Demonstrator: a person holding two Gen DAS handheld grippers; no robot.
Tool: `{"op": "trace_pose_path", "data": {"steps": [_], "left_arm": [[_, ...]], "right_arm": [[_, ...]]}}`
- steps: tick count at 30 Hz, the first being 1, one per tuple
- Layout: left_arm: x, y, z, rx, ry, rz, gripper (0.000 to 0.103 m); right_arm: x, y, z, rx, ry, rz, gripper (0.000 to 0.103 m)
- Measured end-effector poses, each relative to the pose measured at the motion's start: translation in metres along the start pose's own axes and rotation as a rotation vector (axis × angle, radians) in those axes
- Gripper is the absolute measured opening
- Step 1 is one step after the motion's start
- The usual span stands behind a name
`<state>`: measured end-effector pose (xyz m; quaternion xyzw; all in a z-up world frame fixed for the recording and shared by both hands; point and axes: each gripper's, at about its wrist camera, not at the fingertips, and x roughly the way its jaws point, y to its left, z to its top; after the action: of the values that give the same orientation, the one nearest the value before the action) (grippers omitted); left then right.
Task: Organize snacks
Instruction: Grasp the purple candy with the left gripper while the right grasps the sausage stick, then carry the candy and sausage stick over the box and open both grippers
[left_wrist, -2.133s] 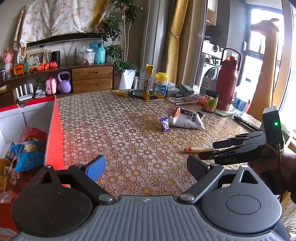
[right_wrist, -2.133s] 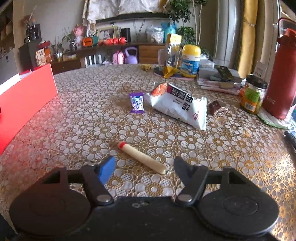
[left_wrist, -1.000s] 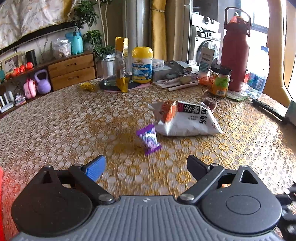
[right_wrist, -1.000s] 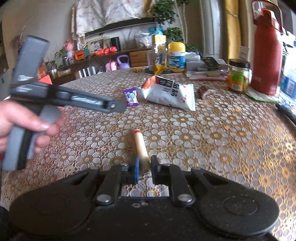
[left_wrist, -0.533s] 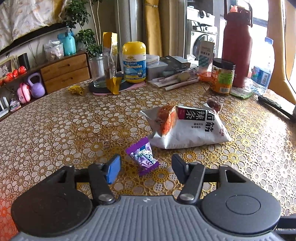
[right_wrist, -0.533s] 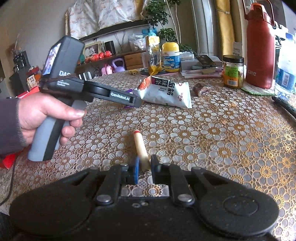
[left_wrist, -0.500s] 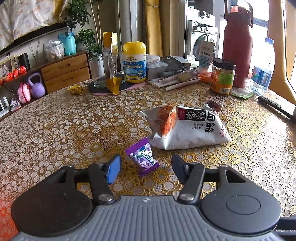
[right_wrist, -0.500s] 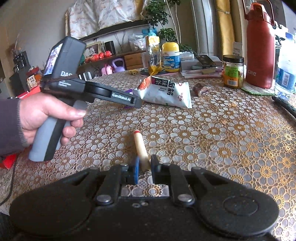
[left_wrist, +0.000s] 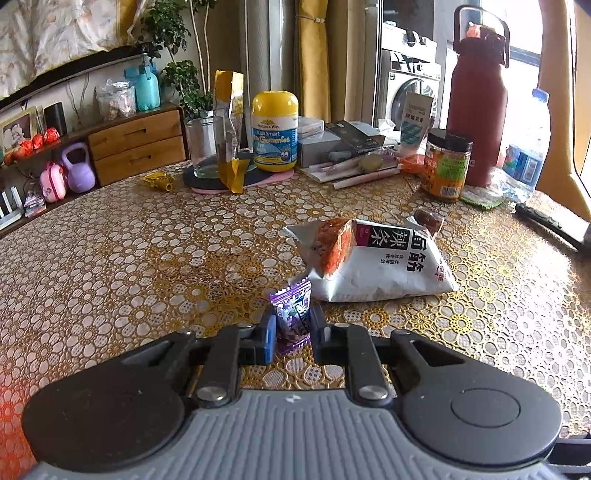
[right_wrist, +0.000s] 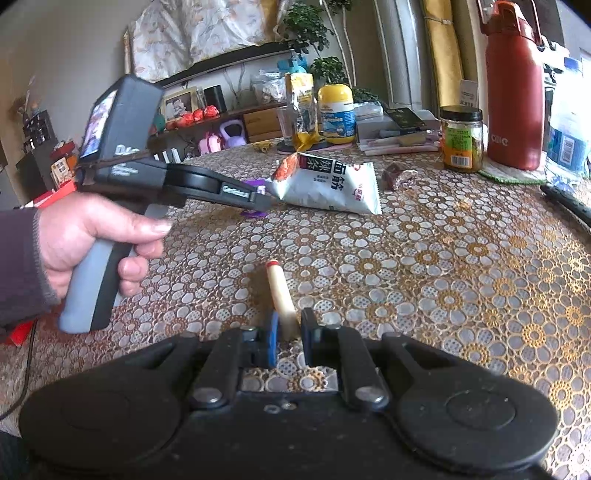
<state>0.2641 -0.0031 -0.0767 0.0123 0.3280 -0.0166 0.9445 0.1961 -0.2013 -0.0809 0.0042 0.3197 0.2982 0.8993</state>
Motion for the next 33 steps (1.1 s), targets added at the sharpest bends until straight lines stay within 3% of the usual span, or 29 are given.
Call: {"op": "trace_pose_path", "data": {"steps": [7,33], "left_arm": [[-0.029,0.004,-0.006,-0.013,-0.023,0.007,0.017],[-0.202,0.023,-0.064,-0.100,-0.140,0.017,0.017]], "right_arm": [[0.000,0.002,-0.002,0.018,-0.016,-0.015,0.012],[-0.042,0.038,-0.024,-0.017,-0.053,-0.061,0.010]]}}
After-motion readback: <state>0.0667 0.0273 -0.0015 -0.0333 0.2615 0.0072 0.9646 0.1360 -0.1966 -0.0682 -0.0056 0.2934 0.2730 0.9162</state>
